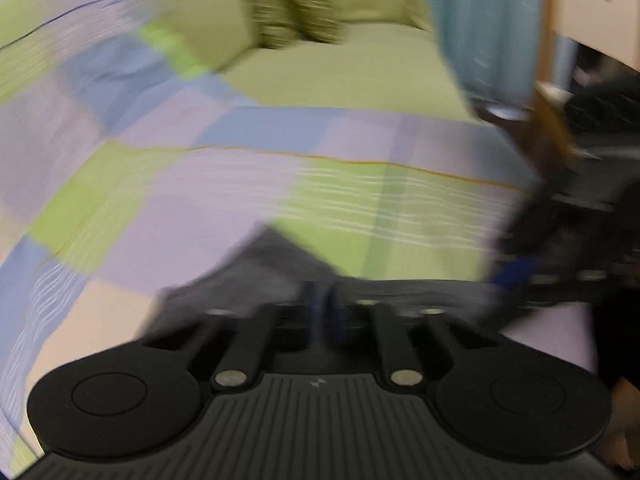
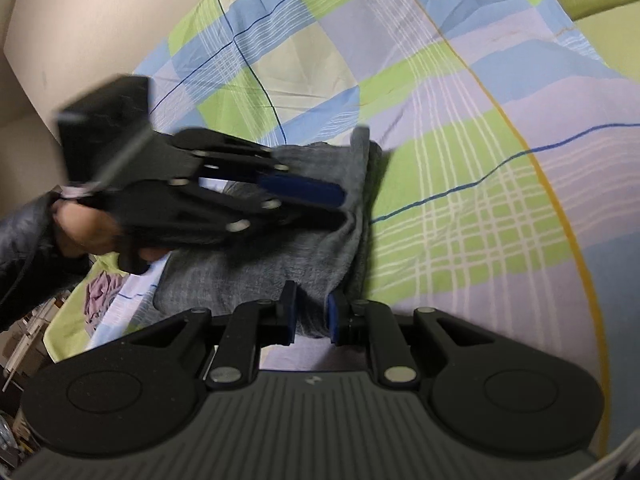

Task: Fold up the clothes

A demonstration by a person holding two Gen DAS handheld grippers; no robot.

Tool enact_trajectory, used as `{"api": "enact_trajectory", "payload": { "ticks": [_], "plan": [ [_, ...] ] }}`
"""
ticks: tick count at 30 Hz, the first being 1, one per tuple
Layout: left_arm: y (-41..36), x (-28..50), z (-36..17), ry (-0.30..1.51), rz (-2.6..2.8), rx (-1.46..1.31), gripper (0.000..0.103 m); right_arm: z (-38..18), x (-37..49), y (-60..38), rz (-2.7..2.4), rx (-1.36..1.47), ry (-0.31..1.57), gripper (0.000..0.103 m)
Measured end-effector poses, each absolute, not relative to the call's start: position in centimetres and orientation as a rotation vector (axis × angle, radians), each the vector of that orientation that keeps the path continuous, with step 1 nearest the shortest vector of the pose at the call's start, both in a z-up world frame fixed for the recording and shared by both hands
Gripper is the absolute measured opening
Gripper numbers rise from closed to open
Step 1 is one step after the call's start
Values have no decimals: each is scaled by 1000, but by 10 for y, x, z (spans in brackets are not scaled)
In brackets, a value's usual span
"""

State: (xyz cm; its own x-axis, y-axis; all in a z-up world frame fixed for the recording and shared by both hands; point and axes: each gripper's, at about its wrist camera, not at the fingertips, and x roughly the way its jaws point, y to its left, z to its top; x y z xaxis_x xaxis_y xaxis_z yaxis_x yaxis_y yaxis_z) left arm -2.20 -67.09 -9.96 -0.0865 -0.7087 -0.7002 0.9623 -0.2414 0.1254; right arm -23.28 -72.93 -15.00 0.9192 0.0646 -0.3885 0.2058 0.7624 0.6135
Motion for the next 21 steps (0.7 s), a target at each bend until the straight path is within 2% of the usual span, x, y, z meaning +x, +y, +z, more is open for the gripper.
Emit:
{"api": "enact_trajectory", "payload": {
  "ticks": [5, 8, 13, 14, 15, 16, 19, 20, 21],
  "plan": [
    [-675, -13, -105, 400, -1623, 752, 7, -153, -240, -743, -61, 785, 378, 12],
    [-673, -8, -105, 395, -1600, 724, 7, -147, -250, -740, -119, 765, 363, 17],
    [-664, -1, -92, 427, -1554, 620, 6, -135, -272, -733, -237, 707, 399, 18],
    [-660, -1, -85, 420, -1535, 596, 11, -128, -276, -729, -256, 665, 405, 18],
    [-651, -1, -76, 406, -1516, 574, 24, -120, -280, -723, -268, 613, 408, 19],
    [-644, -1, -70, 396, -1506, 564, 28, -116, -281, -720, -271, 586, 408, 20],
    [-594, -11, -48, 334, -1475, 586, 30, -97, -281, -697, -286, 391, 435, 40],
    [-578, -18, -46, 299, -1464, 620, 34, -92, -275, -682, -284, 270, 466, 48],
    [-561, -27, -46, 259, -1451, 657, 40, -87, -269, -667, -281, 149, 495, 49]
  ]
}}
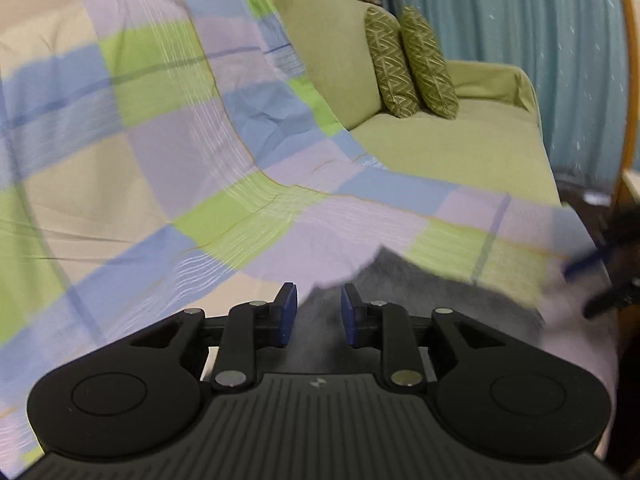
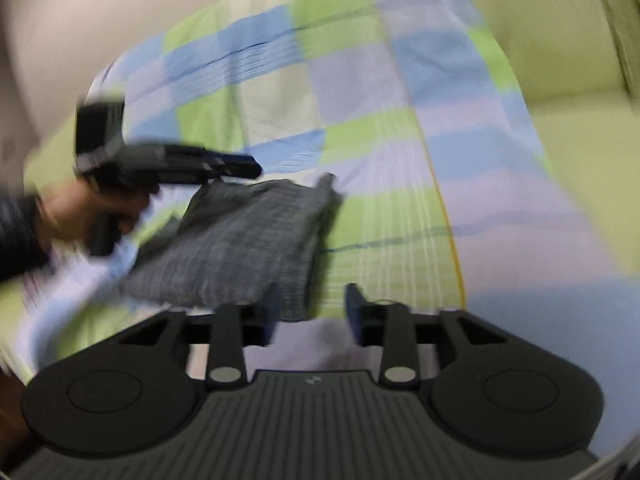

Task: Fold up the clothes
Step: 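Grasp the folded garment end with both grippers and lift it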

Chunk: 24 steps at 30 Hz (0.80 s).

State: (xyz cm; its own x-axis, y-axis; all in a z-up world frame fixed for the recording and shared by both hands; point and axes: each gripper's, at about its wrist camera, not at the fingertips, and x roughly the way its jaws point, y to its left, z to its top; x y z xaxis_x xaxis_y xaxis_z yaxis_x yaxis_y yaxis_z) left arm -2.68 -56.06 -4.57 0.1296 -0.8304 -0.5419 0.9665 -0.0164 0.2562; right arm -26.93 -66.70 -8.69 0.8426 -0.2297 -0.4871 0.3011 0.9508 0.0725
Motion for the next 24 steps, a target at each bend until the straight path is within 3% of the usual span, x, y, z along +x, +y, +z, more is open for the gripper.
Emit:
{"api": "enact_trajectory", "payload": {
  "ticks": [7, 15, 24],
  "plan": [
    [-480, -110, -84, -36, -1351, 984, 44, -102, -220, -579, -212, -608, 631, 49],
    [-500, -148, -138, -222, -1256, 1277, 47, -131, -181, -542, -169, -1105, 680, 54],
    [-496, -147, -144, -273, -1247, 1311, 64, -138, -158, -539, -127, -1201, 661, 63]
  ]
}}
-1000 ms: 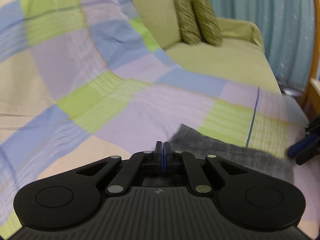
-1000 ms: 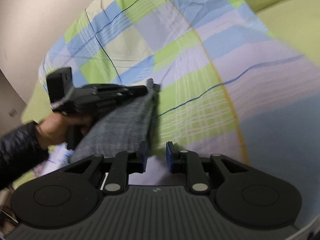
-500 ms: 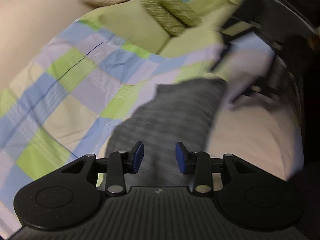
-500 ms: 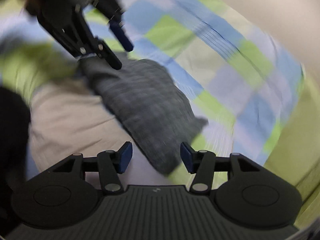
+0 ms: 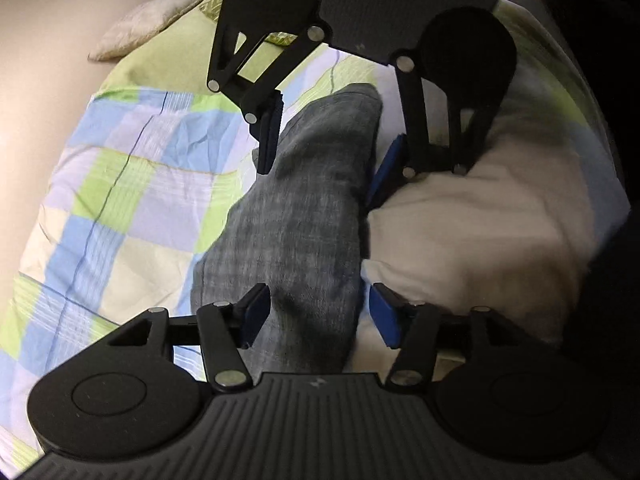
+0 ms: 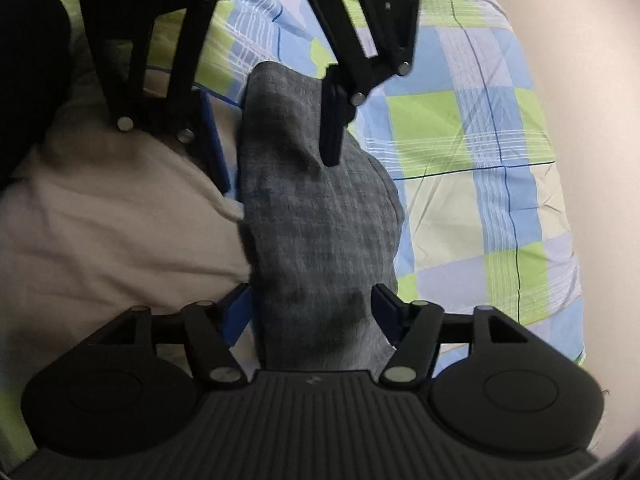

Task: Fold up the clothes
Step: 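Grasp the folded garment end with both grippers and lift it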

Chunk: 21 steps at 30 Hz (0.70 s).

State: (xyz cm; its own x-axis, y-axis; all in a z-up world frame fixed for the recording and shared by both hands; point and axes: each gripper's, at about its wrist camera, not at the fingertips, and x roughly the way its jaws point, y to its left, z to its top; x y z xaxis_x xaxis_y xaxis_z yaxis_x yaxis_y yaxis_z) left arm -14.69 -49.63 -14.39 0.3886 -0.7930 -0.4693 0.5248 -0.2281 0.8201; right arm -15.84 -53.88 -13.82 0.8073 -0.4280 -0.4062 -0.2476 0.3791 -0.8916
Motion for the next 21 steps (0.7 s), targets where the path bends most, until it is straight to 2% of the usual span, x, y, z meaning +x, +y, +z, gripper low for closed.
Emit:
{"api": "enact_trajectory", "payload": {
  "ticks": [2, 5, 7, 8, 9, 10, 11, 12, 17, 19, 20, 21],
  "plan": [
    [-505, -148, -146, -304, -1216, 1314, 64, -138, -155, -541, -134, -1188, 667, 63],
    [-520, -143, -144, -320, -1121, 1290, 59, -135, -148, -547, -151, -1155, 678, 60],
    [-524, -140, -144, -304, -1101, 1298, 49, -137, -145, -549, -149, -1149, 680, 52],
    [-524, -138, -147, -294, -1104, 1320, 34, -137, -145, -550, -146, -1147, 683, 50],
    [-523, -136, -152, -282, -1108, 1349, 27, -138, -145, -551, -142, -1145, 686, 44],
    [-522, -135, -155, -281, -1110, 1360, 24, -139, -146, -553, -140, -1144, 689, 39],
    [-517, -135, -157, -283, -1113, 1356, 20, -140, -147, -556, -136, -1140, 695, 30],
    [-515, -134, -157, -274, -1114, 1352, 16, -140, -148, -558, -133, -1136, 700, 28],
    [-504, -126, -156, -211, -1098, 1338, 13, -137, -158, -571, -135, -1143, 697, 26],
    [-504, -127, -156, -208, -1094, 1339, 13, -141, -159, -569, -130, -1186, 698, 28],
    [-505, -127, -156, -204, -1094, 1334, 13, -143, -161, -569, -132, -1223, 692, 34],
    [-505, -127, -155, -201, -1095, 1328, 13, -144, -162, -570, -139, -1232, 692, 35]
  ]
}}
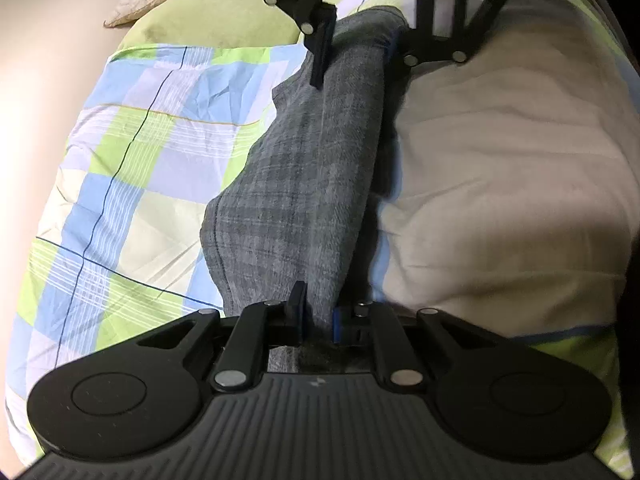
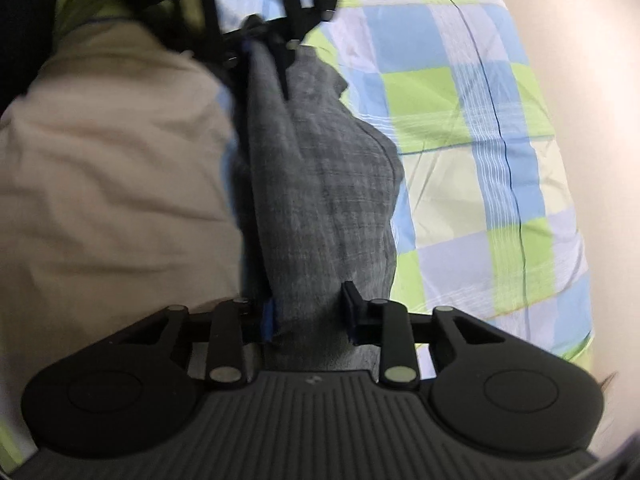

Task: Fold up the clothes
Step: 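Grasp the folded garment end with both grippers and lift it, then lower the garment onto the sheet and open both grippers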

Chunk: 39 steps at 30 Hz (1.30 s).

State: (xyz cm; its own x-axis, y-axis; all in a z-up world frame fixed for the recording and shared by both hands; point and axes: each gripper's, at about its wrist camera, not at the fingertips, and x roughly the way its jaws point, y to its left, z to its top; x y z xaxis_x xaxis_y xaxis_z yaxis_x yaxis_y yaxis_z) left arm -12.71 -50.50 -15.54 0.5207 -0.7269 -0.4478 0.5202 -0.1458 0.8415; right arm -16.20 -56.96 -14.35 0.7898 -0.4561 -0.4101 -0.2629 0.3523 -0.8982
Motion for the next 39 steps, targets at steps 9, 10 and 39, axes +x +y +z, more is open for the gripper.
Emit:
{"api": "enact_trajectory", "payload": {
  "ticks": [9, 10, 39],
  "plan": [
    [-503, -120, -153, -161, -1094, 1293, 12, -150, -167, -589, -217, -1195, 744, 29],
    [-502, -117, -152, -157, -1088, 1291, 12, -152, -167, -588, -220, -1213, 734, 29],
    [-500, -115, -149, -70, -1045, 1283, 12, -138, -168, -593, -211, -1031, 718, 17]
  ]
}}
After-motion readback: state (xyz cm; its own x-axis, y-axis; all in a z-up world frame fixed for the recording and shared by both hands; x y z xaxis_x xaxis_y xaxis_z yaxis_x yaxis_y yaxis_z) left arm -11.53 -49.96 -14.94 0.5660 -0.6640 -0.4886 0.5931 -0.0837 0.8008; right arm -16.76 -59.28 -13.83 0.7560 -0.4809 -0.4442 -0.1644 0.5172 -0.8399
